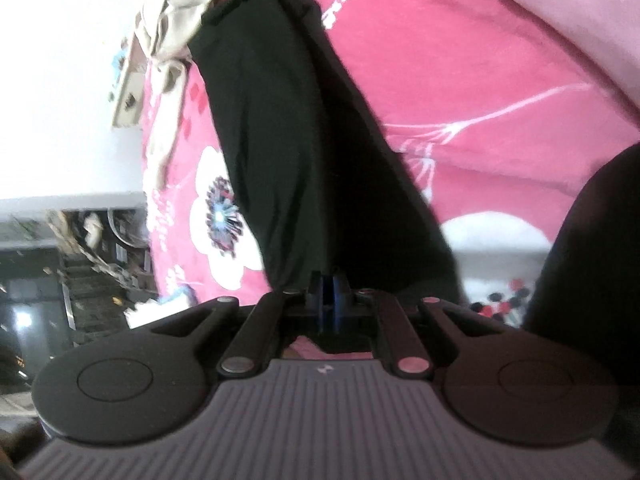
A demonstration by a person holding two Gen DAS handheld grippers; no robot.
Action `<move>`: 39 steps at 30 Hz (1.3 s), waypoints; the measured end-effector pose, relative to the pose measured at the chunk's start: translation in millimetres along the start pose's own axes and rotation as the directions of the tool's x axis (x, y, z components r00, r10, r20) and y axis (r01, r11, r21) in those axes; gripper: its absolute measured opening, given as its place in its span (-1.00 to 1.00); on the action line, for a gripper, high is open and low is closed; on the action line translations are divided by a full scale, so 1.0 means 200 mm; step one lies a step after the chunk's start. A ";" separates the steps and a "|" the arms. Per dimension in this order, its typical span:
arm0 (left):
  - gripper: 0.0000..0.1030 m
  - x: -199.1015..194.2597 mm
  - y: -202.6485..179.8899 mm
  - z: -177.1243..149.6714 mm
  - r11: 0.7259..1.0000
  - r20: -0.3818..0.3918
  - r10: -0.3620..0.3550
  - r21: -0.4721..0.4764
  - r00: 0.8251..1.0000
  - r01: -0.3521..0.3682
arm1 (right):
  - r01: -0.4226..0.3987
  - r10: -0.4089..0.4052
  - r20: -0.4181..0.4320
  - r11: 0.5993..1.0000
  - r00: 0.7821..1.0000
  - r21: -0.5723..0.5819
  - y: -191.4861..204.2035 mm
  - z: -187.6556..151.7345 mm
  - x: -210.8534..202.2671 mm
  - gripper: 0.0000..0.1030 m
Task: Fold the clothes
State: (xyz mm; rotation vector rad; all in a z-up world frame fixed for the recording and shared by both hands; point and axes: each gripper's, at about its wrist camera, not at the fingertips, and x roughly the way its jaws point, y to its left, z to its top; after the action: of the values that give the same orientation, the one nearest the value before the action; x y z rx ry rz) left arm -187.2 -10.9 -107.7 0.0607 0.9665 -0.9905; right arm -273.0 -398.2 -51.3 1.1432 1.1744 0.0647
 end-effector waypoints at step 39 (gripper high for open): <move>-0.92 -0.09 -0.13 -0.09 0.958 0.027 0.187 0.217 0.982 -0.188 | 0.363 -0.423 -0.099 0.858 0.901 -0.363 0.06 -0.11 0.21 -0.95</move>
State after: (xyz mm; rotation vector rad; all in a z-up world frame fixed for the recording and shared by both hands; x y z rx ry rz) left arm -220.9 -6.6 -96.0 0.3281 0.8262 -0.9166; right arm -264.7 -355.0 -70.2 0.5863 1.4737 0.0490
